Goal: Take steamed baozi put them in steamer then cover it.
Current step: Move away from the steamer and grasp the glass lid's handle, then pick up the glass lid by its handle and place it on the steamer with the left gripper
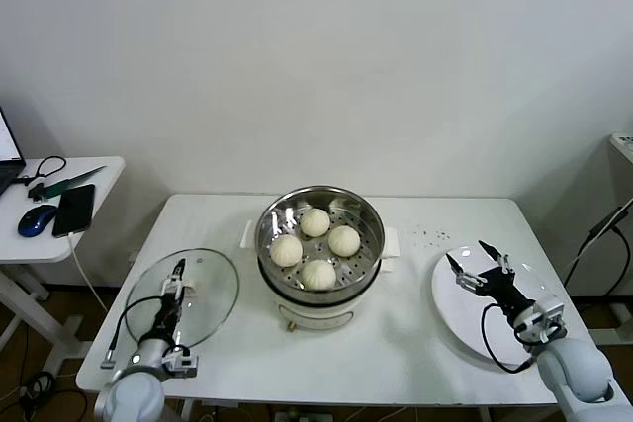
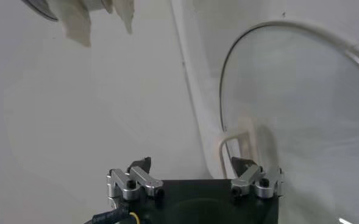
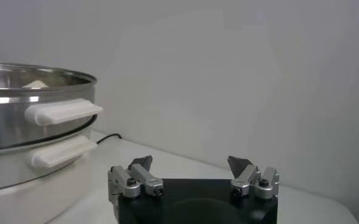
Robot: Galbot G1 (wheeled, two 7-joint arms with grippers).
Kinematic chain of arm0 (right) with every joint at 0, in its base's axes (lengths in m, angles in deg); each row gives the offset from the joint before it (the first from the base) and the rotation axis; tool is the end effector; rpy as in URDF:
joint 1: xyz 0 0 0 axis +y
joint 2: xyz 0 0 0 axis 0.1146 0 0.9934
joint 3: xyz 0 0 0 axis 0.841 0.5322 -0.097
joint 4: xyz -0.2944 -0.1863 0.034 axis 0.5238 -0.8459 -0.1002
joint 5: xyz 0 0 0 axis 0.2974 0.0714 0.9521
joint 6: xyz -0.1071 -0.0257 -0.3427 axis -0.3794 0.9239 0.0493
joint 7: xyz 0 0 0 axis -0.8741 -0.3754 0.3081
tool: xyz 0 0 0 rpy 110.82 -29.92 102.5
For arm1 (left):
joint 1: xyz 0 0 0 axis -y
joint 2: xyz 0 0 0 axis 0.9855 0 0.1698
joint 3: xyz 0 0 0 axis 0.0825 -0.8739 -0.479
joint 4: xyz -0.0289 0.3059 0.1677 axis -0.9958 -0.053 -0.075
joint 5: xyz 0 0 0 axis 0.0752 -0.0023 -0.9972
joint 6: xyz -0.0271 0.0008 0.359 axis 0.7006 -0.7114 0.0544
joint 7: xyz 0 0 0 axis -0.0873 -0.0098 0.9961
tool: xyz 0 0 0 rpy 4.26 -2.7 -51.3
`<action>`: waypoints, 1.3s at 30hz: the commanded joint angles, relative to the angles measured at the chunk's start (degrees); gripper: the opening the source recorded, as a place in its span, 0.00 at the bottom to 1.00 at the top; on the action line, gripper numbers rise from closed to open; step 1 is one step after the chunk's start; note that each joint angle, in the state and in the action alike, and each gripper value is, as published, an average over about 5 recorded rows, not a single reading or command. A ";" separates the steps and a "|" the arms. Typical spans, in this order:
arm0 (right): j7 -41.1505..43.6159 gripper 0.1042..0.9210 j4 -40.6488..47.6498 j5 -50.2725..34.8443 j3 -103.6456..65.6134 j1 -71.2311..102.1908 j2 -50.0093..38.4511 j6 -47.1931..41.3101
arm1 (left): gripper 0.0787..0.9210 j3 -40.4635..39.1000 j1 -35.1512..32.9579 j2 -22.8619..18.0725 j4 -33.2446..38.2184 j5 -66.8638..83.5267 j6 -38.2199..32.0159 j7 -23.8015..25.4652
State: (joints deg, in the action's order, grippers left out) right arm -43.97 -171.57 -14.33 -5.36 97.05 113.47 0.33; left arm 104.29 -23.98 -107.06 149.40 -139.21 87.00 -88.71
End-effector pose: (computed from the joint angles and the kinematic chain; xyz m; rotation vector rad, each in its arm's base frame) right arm 0.2869 -0.2035 -0.3403 0.4456 -2.9186 0.2300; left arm 0.2617 0.1241 -0.4183 -0.1193 -1.8310 -2.3261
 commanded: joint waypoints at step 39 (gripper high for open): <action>1.84 0.88 2.23 4.33 -1.30 0.82 1.77 2.69 | 0.10 -1.93 -4.13 4.35 14.20 14.19 5.84 0.02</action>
State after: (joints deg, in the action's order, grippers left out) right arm -42.19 -169.55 -10.19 -6.59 98.06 115.32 2.85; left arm 102.49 -21.89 -105.07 148.48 -130.98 88.69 -89.64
